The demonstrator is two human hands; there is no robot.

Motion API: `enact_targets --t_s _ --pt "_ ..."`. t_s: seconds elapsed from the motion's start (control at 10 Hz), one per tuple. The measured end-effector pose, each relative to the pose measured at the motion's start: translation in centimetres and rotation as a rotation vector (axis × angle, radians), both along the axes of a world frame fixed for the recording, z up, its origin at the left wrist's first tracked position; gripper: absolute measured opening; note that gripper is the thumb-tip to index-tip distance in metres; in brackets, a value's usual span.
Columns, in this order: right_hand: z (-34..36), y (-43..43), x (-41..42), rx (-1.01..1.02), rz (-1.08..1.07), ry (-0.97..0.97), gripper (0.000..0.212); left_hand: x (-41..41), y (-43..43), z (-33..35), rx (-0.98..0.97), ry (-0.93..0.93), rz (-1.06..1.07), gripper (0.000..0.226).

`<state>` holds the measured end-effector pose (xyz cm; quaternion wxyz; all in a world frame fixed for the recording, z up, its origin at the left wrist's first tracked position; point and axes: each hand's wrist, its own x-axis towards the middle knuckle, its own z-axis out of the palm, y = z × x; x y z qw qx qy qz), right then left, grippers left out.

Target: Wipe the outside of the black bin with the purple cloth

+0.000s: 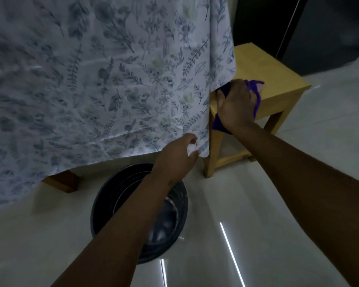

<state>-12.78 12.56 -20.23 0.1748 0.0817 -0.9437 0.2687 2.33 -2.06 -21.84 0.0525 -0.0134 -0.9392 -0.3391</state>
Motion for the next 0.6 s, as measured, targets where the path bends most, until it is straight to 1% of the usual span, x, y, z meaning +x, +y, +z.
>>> enact_targets --t_s 0.1,0.2,0.3,0.4,0.5,0.6 --pt "-0.2 0.2 -0.8 0.070 0.030 0.011 0.060 -1.3 -0.6 -0.3 -0.014 0.017 -0.013 0.033" --pt "0.1 0.7 -0.8 0.119 0.092 -0.029 0.062 -2.0 -0.8 0.4 -0.019 0.011 -0.028 0.037" --pt "1.3 1.3 0.0 0.143 0.138 -0.106 0.056 -2.4 -0.7 2.6 -0.020 0.008 -0.060 0.039" --pt "3.0 1.8 2.2 0.157 0.166 -0.175 0.048 -2.5 -0.8 6.6 -0.038 0.010 -0.072 0.042" --pt "6.6 2.0 4.3 0.157 0.132 -0.247 0.053 -2.8 -1.2 12.5 -0.061 0.029 -0.080 0.042" --pt "10.7 2.9 6.4 0.121 0.092 -0.246 0.048 -2.6 -1.3 18.3 -0.081 0.026 -0.084 0.046"
